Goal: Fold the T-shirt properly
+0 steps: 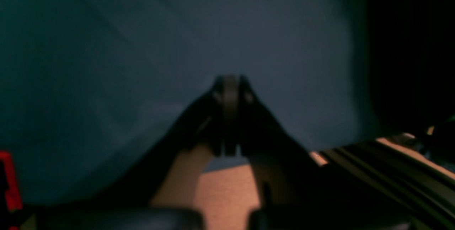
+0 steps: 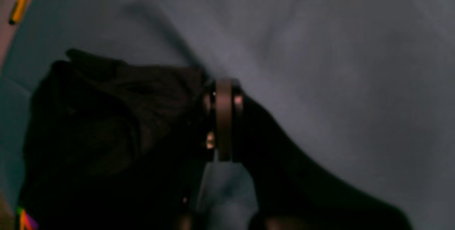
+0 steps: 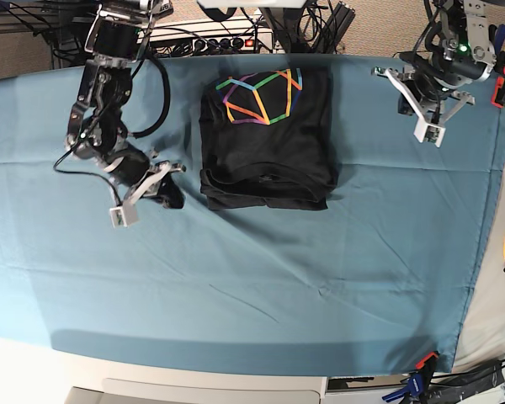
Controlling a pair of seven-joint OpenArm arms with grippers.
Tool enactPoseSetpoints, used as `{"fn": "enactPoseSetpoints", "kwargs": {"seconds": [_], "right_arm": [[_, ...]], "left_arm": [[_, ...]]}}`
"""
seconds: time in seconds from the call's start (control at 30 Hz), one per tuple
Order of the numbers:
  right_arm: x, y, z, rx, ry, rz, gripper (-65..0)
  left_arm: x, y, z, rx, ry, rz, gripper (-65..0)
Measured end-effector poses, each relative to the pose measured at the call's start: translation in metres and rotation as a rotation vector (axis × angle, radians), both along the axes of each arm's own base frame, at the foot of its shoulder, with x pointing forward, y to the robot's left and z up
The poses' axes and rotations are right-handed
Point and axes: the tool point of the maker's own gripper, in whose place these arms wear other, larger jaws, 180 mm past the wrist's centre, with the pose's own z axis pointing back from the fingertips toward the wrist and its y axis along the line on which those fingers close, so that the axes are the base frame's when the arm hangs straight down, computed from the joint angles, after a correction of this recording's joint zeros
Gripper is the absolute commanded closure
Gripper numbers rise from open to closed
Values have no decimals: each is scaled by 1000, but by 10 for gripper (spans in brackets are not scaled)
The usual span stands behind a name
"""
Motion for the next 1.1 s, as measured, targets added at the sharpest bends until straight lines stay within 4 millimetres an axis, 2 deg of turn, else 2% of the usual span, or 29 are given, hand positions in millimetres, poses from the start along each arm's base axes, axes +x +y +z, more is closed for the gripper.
{"fn": "enactPoseSetpoints", "kwargs": {"seconds": [0.1, 0.23, 0.3, 0.37, 0.43, 0.5, 0.57, 0.7, 0.83, 0.93, 1.03, 1.1], "right_arm": [[4, -35, 20, -42, -22, -56, 0], [-15, -78, 52, -36, -62, -108, 0], [-34, -101, 61, -71, -78, -143, 0], [-62, -125, 64, -132, -53, -184, 0], [-90, -141, 68, -188, -32, -212, 0], [-113, -144, 78, -231, -37, -214, 0], [-138, -143, 83, -278, -17, -206, 0], [-189, -142, 76, -367, 97, -195, 0], [-234, -128, 58, -350, 226, -175, 0], [-271, -127, 41, -346, 361, -174, 0], [-283, -135, 30, -322, 406, -199, 0], [-294, -143, 15, -277, 453, -239, 0]], "left_arm": [[-1, 16, 2, 44, 1, 30, 0], [-7, 40, 16, 71, -20, 84, 0], [-16, 46, 27, 62, -33, 100, 0], [-29, 55, 36, 80, -28, 123, 0], [-36, 61, 47, 89, -38, 140, 0], [-43, 62, 52, 81, -40, 144, 0], [-57, 62, 47, 77, 2, 143, 0], [-93, 47, 35, 25, 107, 95, 0], [-130, 43, 28, 13, 212, 91, 0], [-155, 41, 24, 2, 282, 77, 0], [-170, 44, 15, -23, 318, 100, 0], [-183, 46, -1, -43, 368, 125, 0]]}}
